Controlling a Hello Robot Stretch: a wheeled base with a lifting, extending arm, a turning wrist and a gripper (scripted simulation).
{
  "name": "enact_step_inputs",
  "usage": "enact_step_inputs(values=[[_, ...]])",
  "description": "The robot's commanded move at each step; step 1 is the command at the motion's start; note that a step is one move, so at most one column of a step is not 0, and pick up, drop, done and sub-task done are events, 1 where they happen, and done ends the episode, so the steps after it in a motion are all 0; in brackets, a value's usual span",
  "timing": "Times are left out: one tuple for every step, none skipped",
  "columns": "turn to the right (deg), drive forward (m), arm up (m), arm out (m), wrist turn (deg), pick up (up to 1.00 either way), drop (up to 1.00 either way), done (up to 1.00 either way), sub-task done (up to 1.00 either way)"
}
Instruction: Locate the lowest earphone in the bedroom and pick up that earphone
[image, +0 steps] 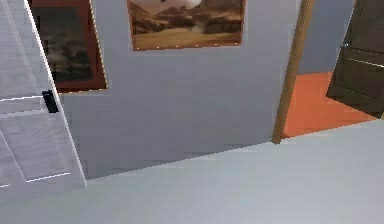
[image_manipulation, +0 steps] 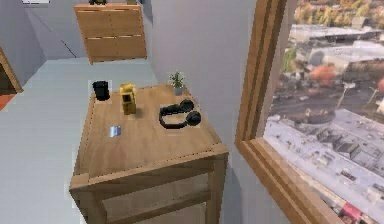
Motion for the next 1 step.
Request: enact_step_inputs(values=[[0.0,0.00,0.38,0.00,0.0,0.00,0.00,0.00,0.00]])
